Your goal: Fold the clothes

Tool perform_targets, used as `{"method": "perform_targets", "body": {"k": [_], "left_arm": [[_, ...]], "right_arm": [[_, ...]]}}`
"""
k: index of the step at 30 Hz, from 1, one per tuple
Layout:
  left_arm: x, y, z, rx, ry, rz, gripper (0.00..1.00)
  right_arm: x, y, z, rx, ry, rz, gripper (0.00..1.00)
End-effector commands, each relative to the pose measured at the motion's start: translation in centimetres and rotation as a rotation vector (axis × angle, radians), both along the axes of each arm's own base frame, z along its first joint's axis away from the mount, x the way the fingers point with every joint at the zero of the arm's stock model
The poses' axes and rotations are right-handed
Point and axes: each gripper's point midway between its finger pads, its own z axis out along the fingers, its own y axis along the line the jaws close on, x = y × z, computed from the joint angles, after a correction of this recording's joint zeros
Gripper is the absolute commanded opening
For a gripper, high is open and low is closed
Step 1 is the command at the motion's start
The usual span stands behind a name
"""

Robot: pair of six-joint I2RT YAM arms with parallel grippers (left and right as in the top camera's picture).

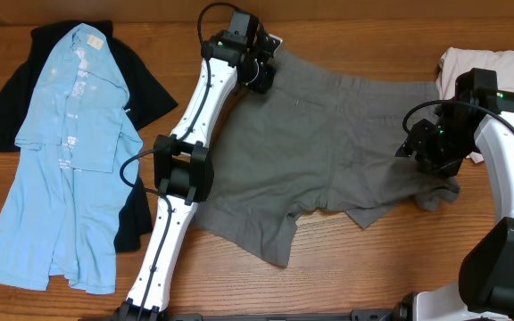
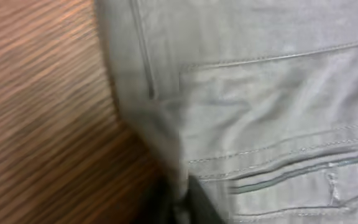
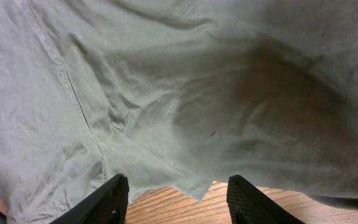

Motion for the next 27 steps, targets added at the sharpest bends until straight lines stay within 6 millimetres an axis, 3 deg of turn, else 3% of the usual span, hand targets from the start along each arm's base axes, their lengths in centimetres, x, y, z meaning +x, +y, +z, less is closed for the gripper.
{"method": "perform_targets", "body": {"k": [1,4,7,12,15,17,18,19,20,22,23,27], "left_arm": [[-0.8,1.5,-3.6,0.070,0.084,0.090,0.04],[1.1,3.0,-1.1,0.060,0.034,0.183,0.04],[3.4,4.7,3.8,0.004,-0.048,0.271,0.04],[6.3,9.7,13.1,-0.063,-0.211,0.476,0.04],[7.0,12.5,15.8,-0.059,-0.270,0.556,0.04],[7.3,14.2,16.2,-0.045,-0.284,0.600,0.04],[7.3,14.6,16.2,-0.043,-0.283,0.606,0.09],[7.3,15.0,16.1,-0.040,-0.278,0.611,0.30],[7.1,15.9,15.6,-0.029,-0.260,0.623,0.57],[6.9,16.5,15.3,-0.021,-0.244,0.631,0.74],[6.8,16.7,15.4,-0.019,-0.240,0.634,0.79],[6.1,17.0,16.8,-0.023,-0.241,0.636,0.82]], "right_arm": [[0.9,0.1,1.4,-0.004,-0.058,0.006,0.55],[1.0,0.1,1.5,-0.005,-0.064,0.006,0.55],[1.0,0.1,1.4,-0.003,-0.060,0.006,0.55],[0.5,1.0,1.3,0.003,-0.036,0.023,0.55],[0.4,1.9,1.3,0.004,-0.029,0.050,0.54],[0.4,2.7,1.3,0.005,-0.029,0.071,0.55],[0.4,2.9,1.3,0.005,-0.027,0.071,0.55],[0.3,3.3,1.3,0.006,-0.024,0.074,0.55],[0.2,4.0,1.2,0.008,-0.018,0.085,0.55],[0.1,4.7,1.0,0.010,-0.012,0.096,0.55],[0.1,5.2,0.8,0.010,-0.012,0.108,0.55],[0.3,7.6,-0.6,0.008,-0.041,0.185,0.55]]}}
